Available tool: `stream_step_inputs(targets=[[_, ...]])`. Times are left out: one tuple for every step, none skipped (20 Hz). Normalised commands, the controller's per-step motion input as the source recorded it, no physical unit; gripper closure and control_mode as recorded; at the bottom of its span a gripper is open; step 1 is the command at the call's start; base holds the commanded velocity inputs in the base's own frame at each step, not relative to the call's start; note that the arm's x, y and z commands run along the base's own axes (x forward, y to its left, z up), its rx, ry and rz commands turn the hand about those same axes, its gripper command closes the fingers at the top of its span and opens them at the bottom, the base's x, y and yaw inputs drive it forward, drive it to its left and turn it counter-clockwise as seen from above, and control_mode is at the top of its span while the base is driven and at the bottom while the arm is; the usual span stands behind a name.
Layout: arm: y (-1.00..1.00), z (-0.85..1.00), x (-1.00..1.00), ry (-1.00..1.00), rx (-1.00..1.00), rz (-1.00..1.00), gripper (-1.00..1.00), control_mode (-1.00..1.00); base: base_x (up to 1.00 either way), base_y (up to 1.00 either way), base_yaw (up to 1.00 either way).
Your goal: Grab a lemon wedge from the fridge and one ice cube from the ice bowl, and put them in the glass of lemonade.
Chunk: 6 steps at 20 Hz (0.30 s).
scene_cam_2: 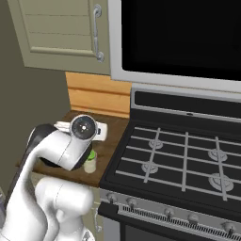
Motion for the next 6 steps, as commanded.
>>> stream_step_inputs(targets=[[-0.17,0.19,-0.01,-0.08,0.12,-0.45,-1.0,-1.0,0.0,0.0,0.0],[-0.15,0.15,-0.02,-0.06,0.1,-0.46,-1.0,-1.0,0.0,0.0,0.0],[-0.16,0.05,-0.15,-0.1,0.11,-0.46,-1.0,-1.0,0.0,0.0,0.0],[-0.18,0.04,-0.26,-0.09,0.11,-0.5,-1.0,-1.0,0.0,0.0,0.0],[-0.24,0.04,-0.18,-0.07,0.12,-0.5,-1.0,-1.0,0.0,0.0,0.0],[-0.24,0.06,-0.09,-0.07,0.11,-0.51,-1.0,-1.0,0.0,0.0,0.0]])
